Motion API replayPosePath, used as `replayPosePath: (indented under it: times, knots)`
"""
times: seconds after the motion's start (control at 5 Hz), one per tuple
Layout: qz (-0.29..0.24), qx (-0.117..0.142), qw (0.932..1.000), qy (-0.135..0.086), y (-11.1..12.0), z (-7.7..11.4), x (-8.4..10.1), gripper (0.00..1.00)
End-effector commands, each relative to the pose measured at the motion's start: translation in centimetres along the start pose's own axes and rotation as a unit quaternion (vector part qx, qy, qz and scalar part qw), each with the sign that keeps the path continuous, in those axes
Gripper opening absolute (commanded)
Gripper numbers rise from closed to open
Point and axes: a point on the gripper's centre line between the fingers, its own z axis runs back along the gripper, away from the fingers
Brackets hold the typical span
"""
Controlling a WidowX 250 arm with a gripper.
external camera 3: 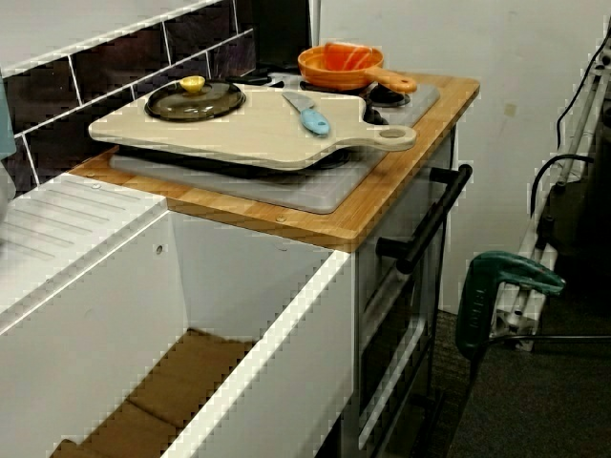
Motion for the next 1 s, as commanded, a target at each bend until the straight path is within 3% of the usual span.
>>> replayPosePath:
  times: [0.0, 0.2, 0.6, 0.8]
  knots:
    - [0.0, 0.0, 1.0, 0.0, 0.0, 0.0, 0.0, 1.0]
    - [0.013, -0.002, 0.9998, -0.017, 1.2, -1.5, 2.0, 1.0]
    - [0.02, 0.03, 0.9989, -0.032, 1.5, -5.5, 5.7, 1.0]
    - [-0.028, 0.017, 0.999, -0.031, 0.9, -6.8, 7.3, 1.0]
